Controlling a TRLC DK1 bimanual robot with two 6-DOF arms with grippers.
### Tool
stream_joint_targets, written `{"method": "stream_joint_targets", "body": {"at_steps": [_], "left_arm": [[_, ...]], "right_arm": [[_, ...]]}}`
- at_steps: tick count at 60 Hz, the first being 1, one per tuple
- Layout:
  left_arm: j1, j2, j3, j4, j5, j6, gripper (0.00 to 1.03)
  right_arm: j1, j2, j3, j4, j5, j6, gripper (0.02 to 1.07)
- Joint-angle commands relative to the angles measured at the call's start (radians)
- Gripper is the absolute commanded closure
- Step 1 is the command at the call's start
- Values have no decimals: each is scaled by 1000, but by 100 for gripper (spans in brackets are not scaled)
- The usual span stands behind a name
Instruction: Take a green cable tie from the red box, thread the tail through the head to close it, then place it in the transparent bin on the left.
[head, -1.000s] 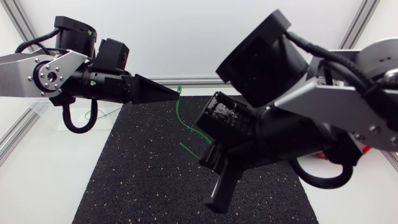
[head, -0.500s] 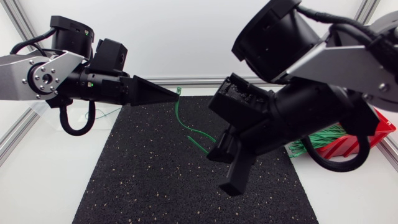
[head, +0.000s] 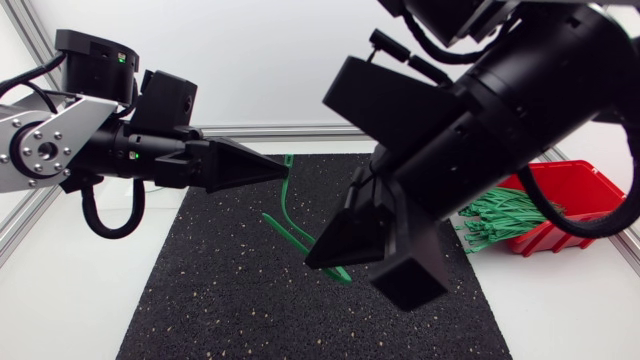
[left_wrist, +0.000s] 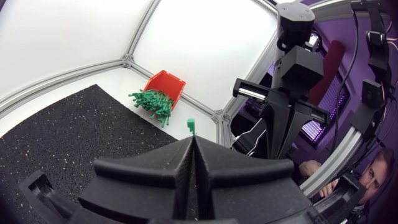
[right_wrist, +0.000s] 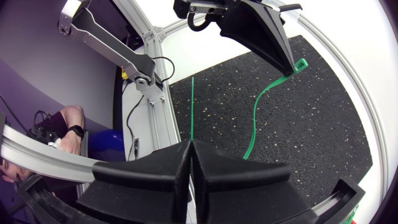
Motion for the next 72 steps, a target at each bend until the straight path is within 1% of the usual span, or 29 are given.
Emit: {"method": "stream_joint_targets", "body": {"at_steps": [1,3,6,10,12,14,16,19,20,23,33,37,40,48,55,57,62,66,68,72], "left_arm": [[-9,-26,-23,14,-2,13,100],[-9,-27,-23,14,-2,13,100],[-10,-27,-23,14,-2,11,100],[-12,-27,-24,14,-2,10,100],[-12,-27,-26,14,-2,10,100],[-12,-27,-27,14,-2,10,100],[-12,-26,-27,14,-2,10,100],[-10,-24,-27,14,-2,10,100],[-10,-22,-27,14,-2,10,100],[-9,-21,-27,14,-2,10,100],[-7,-15,-30,16,-4,10,100],[-7,-12,-30,16,-5,11,100],[-7,-10,-30,16,-7,11,100],[-10,-3,-26,16,-11,11,100],[-15,1,-26,19,-21,11,100],[-15,2,-26,19,-22,11,100],[-15,2,-27,19,-22,11,100],[-15,2,-29,21,-24,11,100],[-15,2,-29,21,-25,11,100],[-15,2,-30,21,-27,13,100]], "right_arm": [[-16,35,74,-32,-42,24,102],[-25,48,105,-52,-65,30,102],[-44,63,151,-80,-62,13,102],[-65,63,182,-66,-18,28,102],[-57,71,200,-75,4,41,102],[-57,81,218,-94,5,50,102],[-57,92,229,-126,-32,35,102],[-94,81,218,-129,-159,-36,102],[-116,81,221,-123,-188,-35,102],[-148,92,241,-126,-167,-13,102],[-160,112,240,-129,-165,16,102],[-166,127,251,-163,-164,27,102],[-180,115,243,-144,-164,39,102],[-169,109,235,-144,-161,58,102],[-114,106,201,-135,-61,70,102],[-111,106,195,-117,-61,81,102],[-103,112,185,-117,-67,74,102],[-110,89,160,-71,-73,71,102],[-110,77,151,-46,-61,90,102],[-108,69,154,-38,-1,105,102]]}}
